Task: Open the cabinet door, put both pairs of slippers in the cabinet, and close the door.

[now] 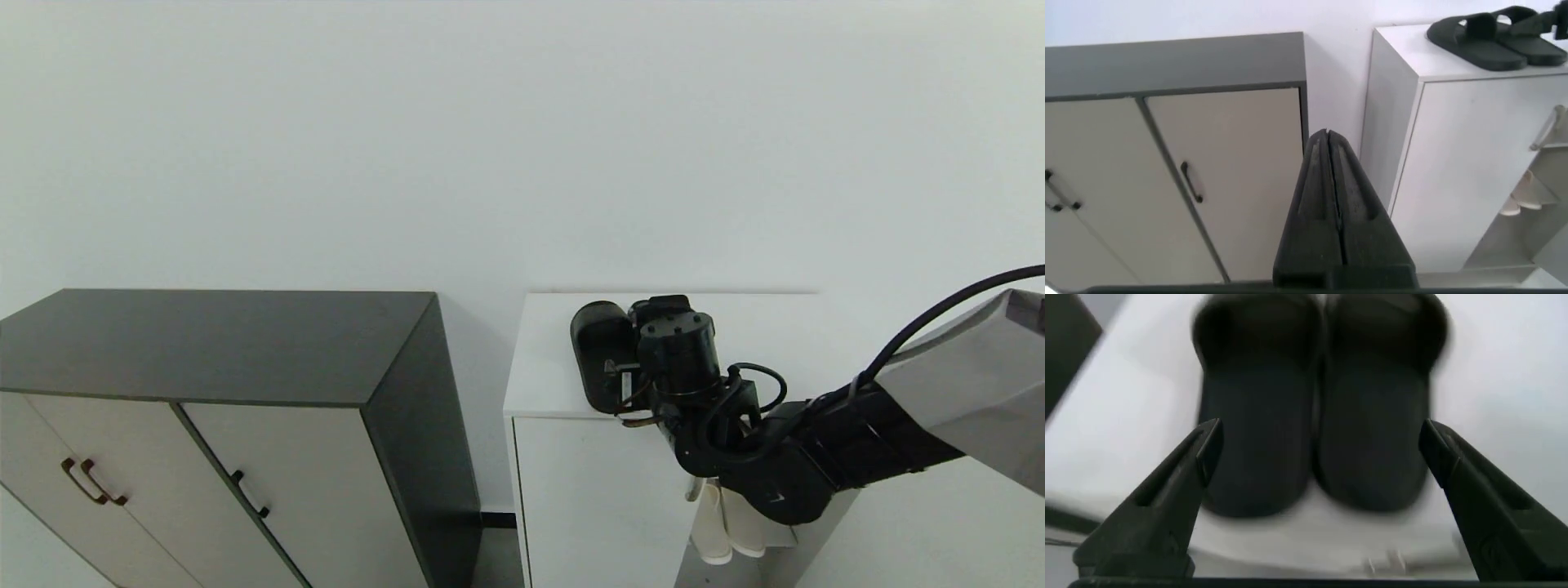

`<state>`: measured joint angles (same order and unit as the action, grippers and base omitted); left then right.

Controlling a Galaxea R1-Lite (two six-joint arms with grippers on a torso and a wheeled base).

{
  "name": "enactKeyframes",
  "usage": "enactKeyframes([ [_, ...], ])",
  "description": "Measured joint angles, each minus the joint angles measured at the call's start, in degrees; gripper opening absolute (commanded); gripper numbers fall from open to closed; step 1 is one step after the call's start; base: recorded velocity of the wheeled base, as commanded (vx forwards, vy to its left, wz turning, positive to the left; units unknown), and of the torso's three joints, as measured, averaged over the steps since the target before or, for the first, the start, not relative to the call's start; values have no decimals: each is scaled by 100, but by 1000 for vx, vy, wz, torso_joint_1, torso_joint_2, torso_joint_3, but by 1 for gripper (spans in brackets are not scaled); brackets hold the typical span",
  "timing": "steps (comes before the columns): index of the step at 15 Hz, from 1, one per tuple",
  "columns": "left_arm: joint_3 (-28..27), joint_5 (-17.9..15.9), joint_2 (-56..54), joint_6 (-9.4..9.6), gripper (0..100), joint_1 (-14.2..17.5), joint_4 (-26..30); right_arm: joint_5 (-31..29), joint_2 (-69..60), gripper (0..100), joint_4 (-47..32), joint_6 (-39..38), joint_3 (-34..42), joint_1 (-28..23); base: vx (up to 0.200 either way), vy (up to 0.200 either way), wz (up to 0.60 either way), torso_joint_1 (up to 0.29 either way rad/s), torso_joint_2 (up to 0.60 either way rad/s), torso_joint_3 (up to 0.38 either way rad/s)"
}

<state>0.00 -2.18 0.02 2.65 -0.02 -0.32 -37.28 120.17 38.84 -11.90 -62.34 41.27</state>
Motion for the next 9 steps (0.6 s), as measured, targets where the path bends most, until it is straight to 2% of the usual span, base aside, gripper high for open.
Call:
enactKeyframes([
  [9, 0, -2, 0, 0, 0, 0, -1, 345, 959, 100, 65, 364, -1196, -464, 0, 0, 0, 0, 0, 0],
])
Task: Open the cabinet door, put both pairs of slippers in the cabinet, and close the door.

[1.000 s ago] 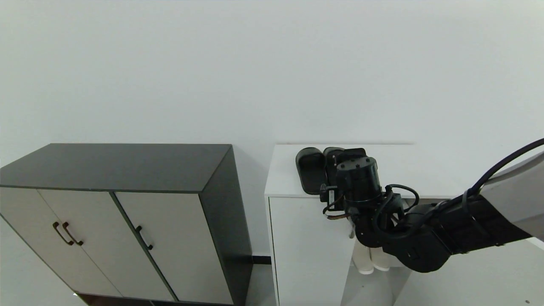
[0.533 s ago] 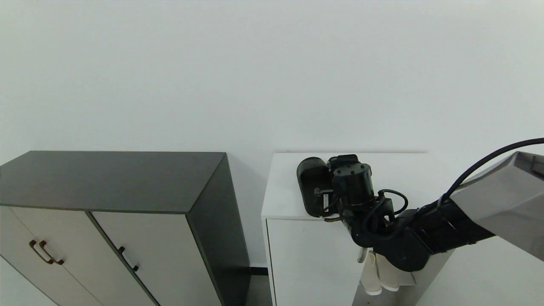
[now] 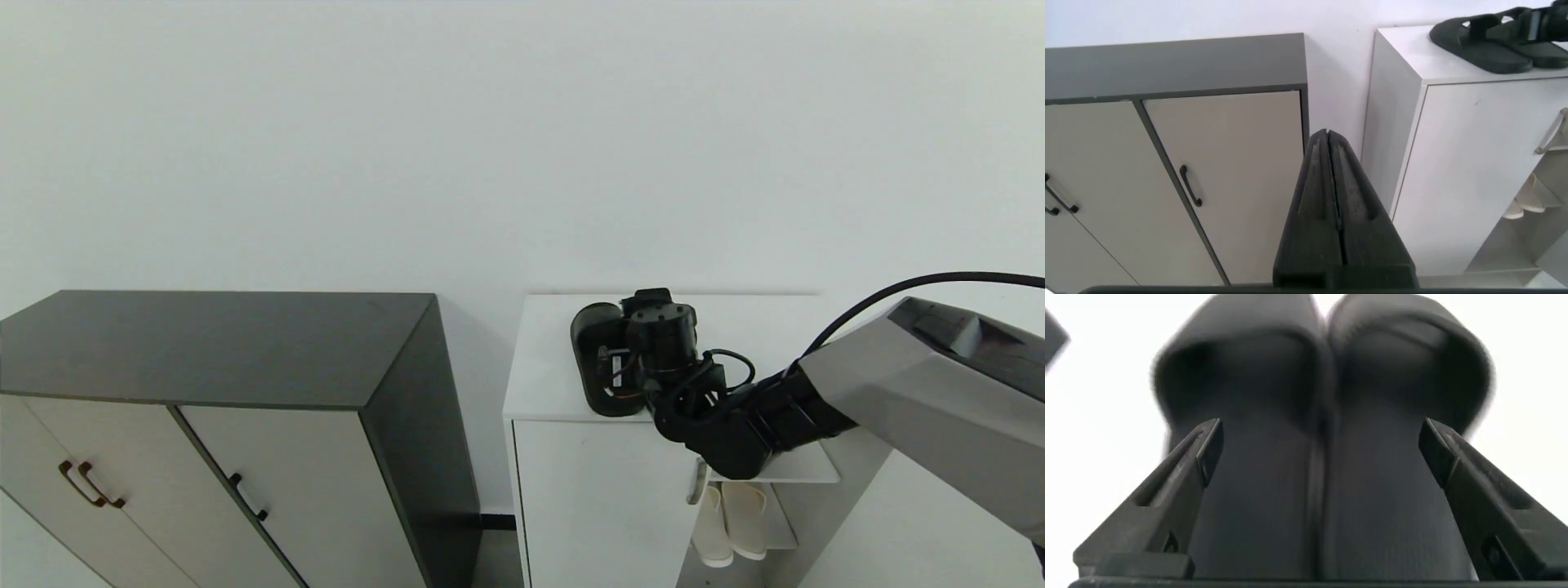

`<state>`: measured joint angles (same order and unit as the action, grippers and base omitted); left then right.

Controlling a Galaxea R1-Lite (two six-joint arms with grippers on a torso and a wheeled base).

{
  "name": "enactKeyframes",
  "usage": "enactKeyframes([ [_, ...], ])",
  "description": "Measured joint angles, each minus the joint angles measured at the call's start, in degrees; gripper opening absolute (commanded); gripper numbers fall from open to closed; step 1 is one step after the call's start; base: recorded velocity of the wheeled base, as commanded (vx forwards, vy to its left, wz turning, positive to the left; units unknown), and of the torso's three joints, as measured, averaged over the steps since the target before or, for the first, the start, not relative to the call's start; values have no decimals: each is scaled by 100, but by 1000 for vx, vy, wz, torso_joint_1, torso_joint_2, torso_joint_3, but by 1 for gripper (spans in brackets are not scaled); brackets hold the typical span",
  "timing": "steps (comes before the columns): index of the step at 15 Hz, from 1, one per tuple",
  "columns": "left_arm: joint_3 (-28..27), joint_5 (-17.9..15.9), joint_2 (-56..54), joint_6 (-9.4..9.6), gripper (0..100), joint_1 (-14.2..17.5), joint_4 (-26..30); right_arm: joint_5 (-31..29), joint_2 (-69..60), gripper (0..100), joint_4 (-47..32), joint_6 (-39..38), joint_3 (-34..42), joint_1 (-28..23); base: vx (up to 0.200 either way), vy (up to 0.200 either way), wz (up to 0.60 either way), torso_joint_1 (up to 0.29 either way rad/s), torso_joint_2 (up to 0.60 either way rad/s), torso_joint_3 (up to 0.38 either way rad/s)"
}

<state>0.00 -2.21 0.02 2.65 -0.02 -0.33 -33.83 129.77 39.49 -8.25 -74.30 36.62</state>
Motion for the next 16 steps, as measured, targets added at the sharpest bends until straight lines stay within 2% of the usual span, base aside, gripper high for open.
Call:
enactKeyframes([
  [5, 0, 2, 0, 0, 0, 2, 0, 20, 588, 100, -45, 185, -825, -261, 0, 0, 0, 0, 0, 0],
  [6, 0, 0, 0, 0, 0, 2, 1, 20, 703, 0, -46, 190, -970, -305, 0, 0, 0, 0, 0, 0],
  [12, 0, 0, 0, 0, 0, 2, 0, -24, 905, 0, -18, 169, -1390, -418, 0, 0, 0, 0, 0, 0],
  [14, 0, 0, 0, -2, 0, 2, 0, -20, 711, 0, -11, 168, -1219, -352, 0, 0, 0, 0, 0, 0],
  [16, 0, 0, 0, -7, 0, 2, 1, 44, 330, 0, 15, 155, -686, -234, 0, 0, 0, 0, 0, 0],
])
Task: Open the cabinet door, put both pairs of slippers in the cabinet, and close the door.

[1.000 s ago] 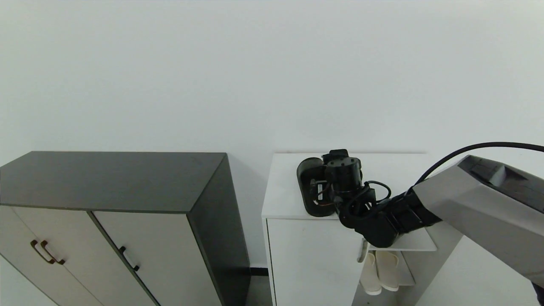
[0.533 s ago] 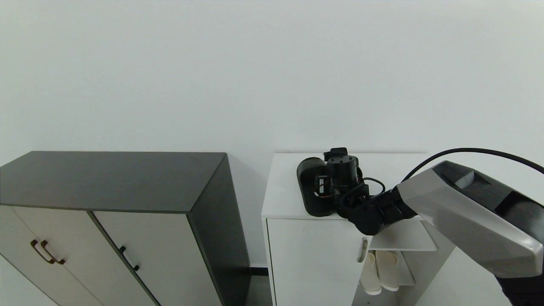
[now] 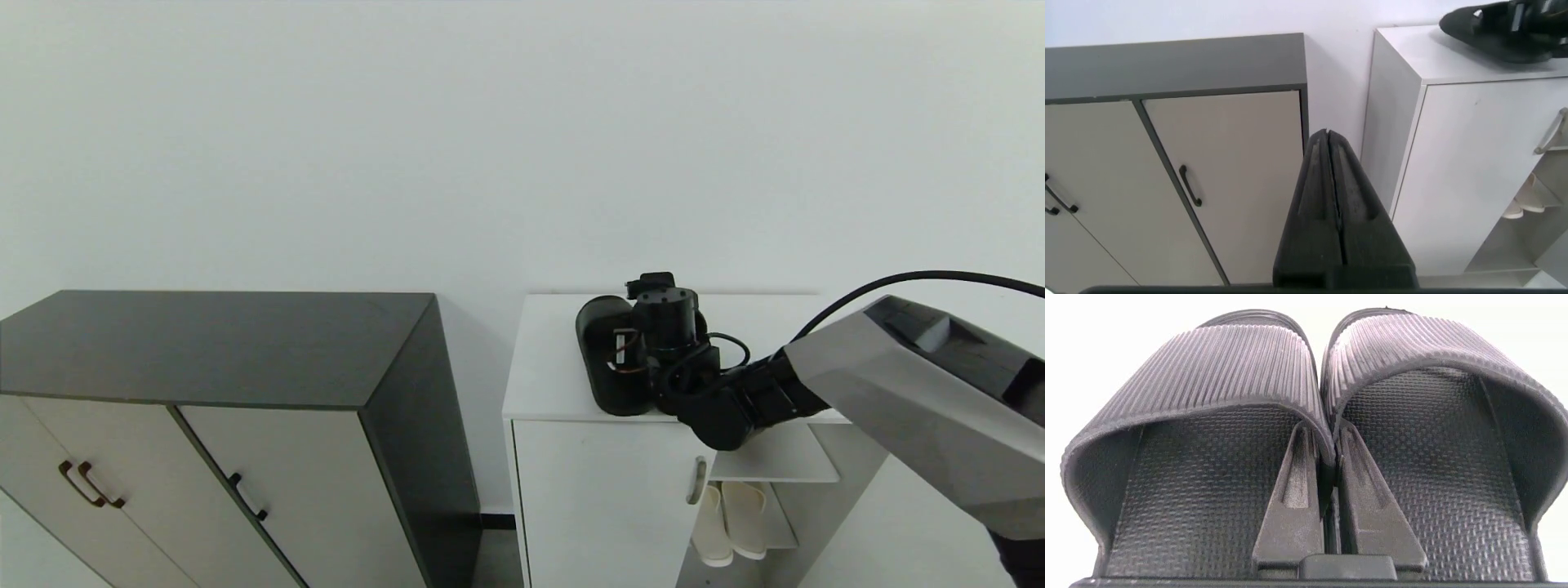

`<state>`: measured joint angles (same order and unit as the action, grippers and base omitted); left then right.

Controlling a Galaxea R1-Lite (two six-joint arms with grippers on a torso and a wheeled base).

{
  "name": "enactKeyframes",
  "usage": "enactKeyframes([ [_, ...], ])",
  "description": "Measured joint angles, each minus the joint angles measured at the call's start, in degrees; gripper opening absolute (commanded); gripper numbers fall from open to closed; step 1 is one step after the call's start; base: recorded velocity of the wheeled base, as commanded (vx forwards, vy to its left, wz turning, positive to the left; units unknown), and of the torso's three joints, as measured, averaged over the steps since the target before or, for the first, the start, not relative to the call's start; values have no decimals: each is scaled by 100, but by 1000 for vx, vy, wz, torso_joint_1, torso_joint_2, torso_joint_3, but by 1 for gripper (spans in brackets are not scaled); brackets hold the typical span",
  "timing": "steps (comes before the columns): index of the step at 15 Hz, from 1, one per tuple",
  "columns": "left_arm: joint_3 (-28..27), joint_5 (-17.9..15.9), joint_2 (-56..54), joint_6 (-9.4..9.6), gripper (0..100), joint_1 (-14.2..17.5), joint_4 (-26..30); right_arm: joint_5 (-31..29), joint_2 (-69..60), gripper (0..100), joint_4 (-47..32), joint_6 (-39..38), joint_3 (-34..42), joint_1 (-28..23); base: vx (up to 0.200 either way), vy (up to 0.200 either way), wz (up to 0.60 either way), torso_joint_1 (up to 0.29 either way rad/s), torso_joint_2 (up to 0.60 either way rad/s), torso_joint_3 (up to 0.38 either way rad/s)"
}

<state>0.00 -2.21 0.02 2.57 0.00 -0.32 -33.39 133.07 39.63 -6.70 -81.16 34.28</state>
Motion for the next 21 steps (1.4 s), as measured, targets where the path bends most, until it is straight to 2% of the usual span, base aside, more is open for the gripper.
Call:
enactKeyframes([
  [3, 0, 0, 0, 2, 0, 0, -1, 244, -705, 0, 238, -21, 1218, 172, 0, 0, 0, 0, 0, 0],
  [7, 0, 0, 0, 2, 0, 0, 0, 674, -1946, 0, 501, -132, 3224, 422, 0, 0, 0, 0, 0, 0],
  [9, 0, 0, 0, 0, 0, 0, 0, 859, -2447, 0, 506, -141, 3895, 634, 0, 0, 0, 0, 0, 0],
  [16, 0, 0, 0, 7, 0, 0, -1, 868, -2667, 0, 534, -163, 4178, 962, 0, 0, 0, 0, 0, 0],
  [21, 0, 0, 0, 7, 0, 0, 0, 857, -2569, 0, 558, -177, 4186, 1012, -200, 0, 0, 5, 3, 4],
])
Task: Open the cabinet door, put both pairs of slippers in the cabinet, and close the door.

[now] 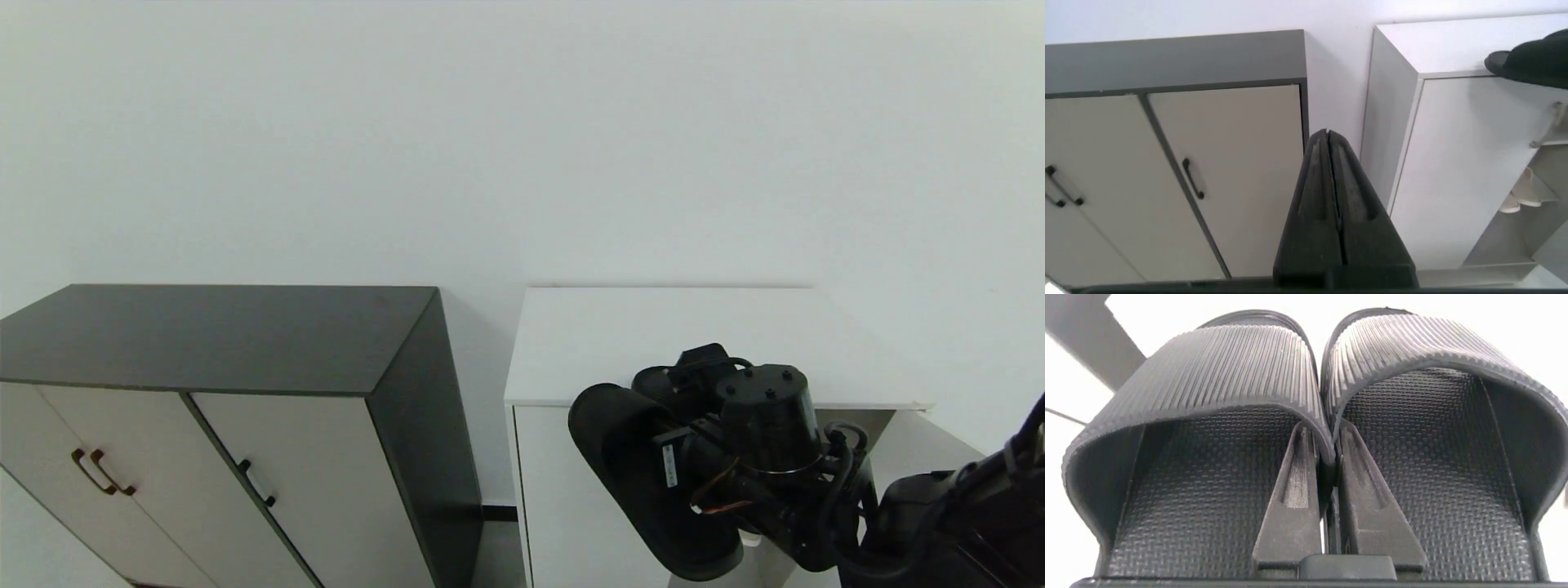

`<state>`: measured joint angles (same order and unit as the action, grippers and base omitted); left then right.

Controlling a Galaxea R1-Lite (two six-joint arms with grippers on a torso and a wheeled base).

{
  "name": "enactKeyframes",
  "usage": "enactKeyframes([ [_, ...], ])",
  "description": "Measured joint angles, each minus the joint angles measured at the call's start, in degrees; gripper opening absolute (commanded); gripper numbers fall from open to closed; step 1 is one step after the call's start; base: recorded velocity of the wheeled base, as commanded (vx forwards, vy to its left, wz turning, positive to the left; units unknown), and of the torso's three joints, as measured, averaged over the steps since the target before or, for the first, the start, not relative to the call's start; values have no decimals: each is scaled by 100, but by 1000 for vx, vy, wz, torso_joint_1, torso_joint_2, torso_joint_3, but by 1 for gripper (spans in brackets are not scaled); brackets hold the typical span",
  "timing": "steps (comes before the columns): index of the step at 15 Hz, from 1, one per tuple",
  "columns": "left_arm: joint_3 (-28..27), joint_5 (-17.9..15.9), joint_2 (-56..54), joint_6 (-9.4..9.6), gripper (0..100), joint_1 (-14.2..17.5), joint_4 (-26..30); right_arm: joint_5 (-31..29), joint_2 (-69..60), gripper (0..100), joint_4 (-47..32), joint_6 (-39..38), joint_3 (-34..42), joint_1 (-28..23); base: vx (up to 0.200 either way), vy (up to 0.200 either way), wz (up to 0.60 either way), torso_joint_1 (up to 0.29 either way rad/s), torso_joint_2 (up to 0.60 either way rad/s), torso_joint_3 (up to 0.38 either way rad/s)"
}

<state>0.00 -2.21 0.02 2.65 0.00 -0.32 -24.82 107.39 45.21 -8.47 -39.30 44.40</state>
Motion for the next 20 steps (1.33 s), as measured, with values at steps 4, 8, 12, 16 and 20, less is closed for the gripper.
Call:
enactKeyframes([
  [4, 0, -6, 0, -2, 0, 0, -1, -9, -77, 0, 5, 0, 11, -7, -200, 0, 0, -6, 1, 4],
  [8, 0, -2, 0, -18, 0, 0, -4, -6, -102, 0, 2, 10, 6, -5, -150, 0, 0, 1, 2, 4],
  [12, 0, 2, 0, -35, 0, -2, 0, -5, -122, 0, 7, 13, -11, -7, 0, 0, 0, 0, 0, 0],
  [16, 0, 2, 0, -35, 0, -2, 2, -5, -124, 0, 5, 10, -24, 0, 0, 0, 0, 0, 0, 0],
  [20, 0, 0, 0, -44, 0, 0, 7, -5, -124, 0, 11, 5, -22, 11, 0, 0, 0, 0, 0, 0],
])
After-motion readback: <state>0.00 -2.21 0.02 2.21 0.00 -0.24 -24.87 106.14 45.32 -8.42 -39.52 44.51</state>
